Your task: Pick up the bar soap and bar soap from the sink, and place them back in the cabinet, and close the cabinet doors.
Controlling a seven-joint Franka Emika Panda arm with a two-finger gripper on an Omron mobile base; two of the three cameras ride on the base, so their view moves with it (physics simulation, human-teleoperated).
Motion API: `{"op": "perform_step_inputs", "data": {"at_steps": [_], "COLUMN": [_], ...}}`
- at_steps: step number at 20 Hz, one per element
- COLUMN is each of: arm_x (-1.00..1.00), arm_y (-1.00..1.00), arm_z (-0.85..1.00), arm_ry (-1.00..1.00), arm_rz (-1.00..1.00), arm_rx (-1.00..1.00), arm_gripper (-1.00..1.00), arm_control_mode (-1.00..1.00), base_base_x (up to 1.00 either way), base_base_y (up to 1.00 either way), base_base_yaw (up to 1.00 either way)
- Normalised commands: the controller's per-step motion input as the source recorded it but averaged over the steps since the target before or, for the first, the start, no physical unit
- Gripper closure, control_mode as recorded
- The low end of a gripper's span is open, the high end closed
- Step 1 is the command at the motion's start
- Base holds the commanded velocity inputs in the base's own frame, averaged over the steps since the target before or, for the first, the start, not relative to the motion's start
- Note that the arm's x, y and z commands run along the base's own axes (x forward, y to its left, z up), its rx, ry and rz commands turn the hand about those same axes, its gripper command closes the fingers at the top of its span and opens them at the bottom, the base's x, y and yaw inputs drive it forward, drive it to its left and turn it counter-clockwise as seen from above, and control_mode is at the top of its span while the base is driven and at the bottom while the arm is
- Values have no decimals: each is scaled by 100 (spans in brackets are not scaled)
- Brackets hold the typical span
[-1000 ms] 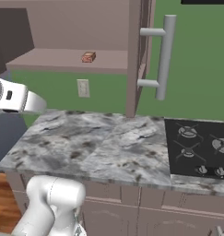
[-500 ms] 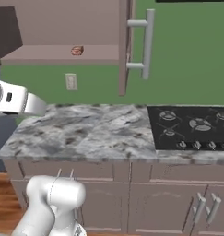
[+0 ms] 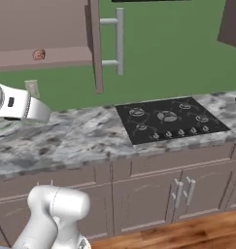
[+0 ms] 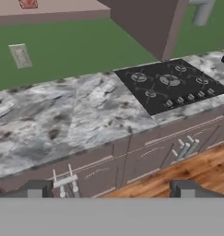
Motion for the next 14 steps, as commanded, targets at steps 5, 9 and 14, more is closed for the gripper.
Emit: {"op": "perform_step_inputs", "data": {"at_steps": [5, 9, 14], "arm_x": [0, 0, 0], "arm_y": [0, 0, 0], "arm_z": [0, 0, 0], "arm_ry": [0, 0, 0], "arm_rz": [0, 0, 0], "arm_rx": [0, 0, 0], "arm_gripper": [-100, -100, -100], "arm_control_mode": [100, 100, 100], "base_base_x": [-21, -21, -10], "base_base_y": [-4, -2, -6], "base_base_yaw": [-54, -57, -60]}}
